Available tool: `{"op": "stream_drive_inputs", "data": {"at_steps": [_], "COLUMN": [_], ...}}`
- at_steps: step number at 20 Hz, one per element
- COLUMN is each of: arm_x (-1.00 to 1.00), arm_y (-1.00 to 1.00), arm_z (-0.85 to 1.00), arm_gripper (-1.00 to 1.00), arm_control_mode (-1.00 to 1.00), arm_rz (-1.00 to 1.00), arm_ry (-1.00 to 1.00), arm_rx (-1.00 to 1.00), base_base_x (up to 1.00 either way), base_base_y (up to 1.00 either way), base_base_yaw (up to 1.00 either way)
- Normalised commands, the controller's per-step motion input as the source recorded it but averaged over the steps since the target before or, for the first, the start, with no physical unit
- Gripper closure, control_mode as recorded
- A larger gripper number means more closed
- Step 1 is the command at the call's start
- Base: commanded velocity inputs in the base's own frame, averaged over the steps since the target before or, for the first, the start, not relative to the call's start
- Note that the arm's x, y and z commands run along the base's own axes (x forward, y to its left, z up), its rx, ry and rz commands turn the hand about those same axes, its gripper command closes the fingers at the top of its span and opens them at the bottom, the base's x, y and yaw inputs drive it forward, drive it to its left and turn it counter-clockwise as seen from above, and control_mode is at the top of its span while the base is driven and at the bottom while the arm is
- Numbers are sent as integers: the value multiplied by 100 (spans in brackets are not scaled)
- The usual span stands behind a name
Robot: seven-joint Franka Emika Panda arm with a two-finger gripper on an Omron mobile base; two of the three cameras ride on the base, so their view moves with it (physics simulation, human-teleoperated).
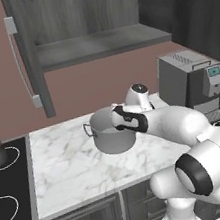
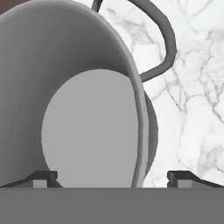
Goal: Pick the kettle from the cabinet and place it on a stove burner. Then pick the pot from the counter and place it on another stove burner. Finally, turn both burners on.
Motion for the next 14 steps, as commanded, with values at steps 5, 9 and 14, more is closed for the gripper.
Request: {"op": "stream_drive_inputs", "data": {"at_steps": [5, 9, 14], "arm_x": [18, 5, 0], "arm_y": [7, 3, 0], "arm_z": [-16, -15, -1], "arm_gripper": [-100, 100, 100], "arm_control_mode": [-100, -100, -100], "arm_rz": [0, 0, 0], "arm_ry": [0, 0, 0], "arm_rx": [-1, 0, 0], "base_base_x": [0, 0, 0], "base_base_y": [0, 0, 0], "base_base_yaw": [0, 0, 0]}}
